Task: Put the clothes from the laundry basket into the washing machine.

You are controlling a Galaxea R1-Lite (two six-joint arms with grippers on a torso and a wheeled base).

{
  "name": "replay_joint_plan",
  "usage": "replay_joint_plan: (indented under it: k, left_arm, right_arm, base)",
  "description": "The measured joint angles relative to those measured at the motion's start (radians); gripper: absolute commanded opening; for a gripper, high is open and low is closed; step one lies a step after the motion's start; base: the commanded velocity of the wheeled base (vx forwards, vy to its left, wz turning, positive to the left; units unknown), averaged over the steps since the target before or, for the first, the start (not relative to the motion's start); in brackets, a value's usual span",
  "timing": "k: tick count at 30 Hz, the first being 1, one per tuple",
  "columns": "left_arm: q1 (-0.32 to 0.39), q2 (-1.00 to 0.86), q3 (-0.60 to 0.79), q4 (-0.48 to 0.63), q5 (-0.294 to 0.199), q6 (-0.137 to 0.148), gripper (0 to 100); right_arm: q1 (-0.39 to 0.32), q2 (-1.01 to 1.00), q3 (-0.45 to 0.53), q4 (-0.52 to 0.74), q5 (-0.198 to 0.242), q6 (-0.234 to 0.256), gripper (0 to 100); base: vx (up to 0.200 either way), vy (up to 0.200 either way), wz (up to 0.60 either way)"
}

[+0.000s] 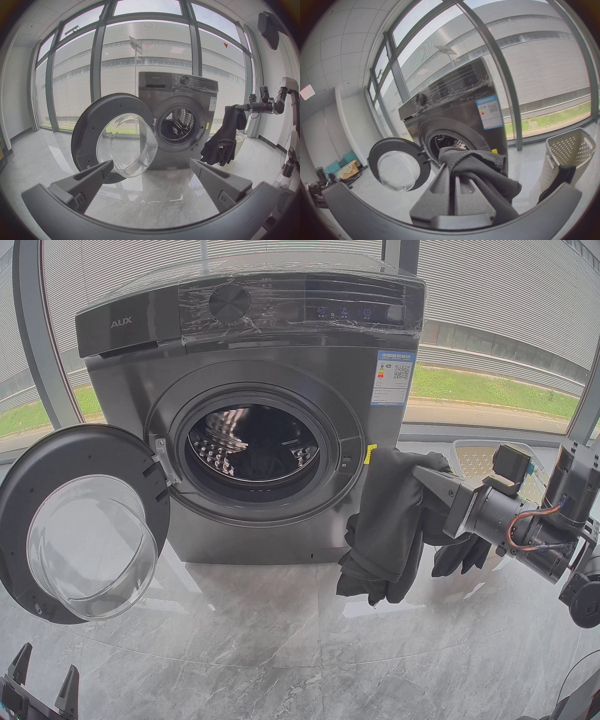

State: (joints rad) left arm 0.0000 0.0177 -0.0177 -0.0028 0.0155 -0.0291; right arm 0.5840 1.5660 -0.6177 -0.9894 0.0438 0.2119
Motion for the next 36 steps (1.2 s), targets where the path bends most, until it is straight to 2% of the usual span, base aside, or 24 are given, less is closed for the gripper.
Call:
replay_joint_plan:
  k: [3, 5, 8, 14, 19, 25, 36]
  left_arm:
    - [0.000, 0.000, 0.000, 0.000, 0.000, 0.000, 100]
    - [0.000, 0.000, 0.000, 0.000, 0.000, 0.001, 100]
    - [0.000, 0.000, 0.000, 0.000, 0.000, 0.003, 100]
    - [0.000, 0.000, 0.000, 0.000, 0.000, 0.007, 100]
    - [0.000, 0.000, 0.000, 0.000, 0.000, 0.003, 100]
    - [0.000, 0.000, 0.000, 0.000, 0.000, 0.003, 100]
    - [0.000, 0.000, 0.000, 0.000, 0.000, 0.003, 100]
  right_arm:
    - [-0.014, -0.008, 0.014, 0.030, 0.088, 0.016, 0]
    - [-0.016, -0.014, 0.026, 0.040, 0.111, 0.032, 0]
    - [-0.011, -0.022, 0.053, 0.047, 0.107, 0.057, 0]
    - [0.011, -0.030, 0.084, 0.039, 0.104, 0.078, 0]
    - [0.028, -0.042, 0.101, 0.039, 0.080, 0.130, 0]
    - [0.034, -0.071, 0.130, 0.046, 0.084, 0.189, 0]
    - [0.036, -0.090, 0.146, 0.045, 0.077, 0.197, 0]
  base:
    - [0.000, 0.000, 0.00]
    - [0.000, 0.000, 0.00]
    - [0.000, 0.000, 0.00]
    - [0.000, 0.000, 0.00]
    - [0.000, 0.000, 0.00]
    - [0.000, 0.200, 0.00]
    - [0.000, 0.000, 0.00]
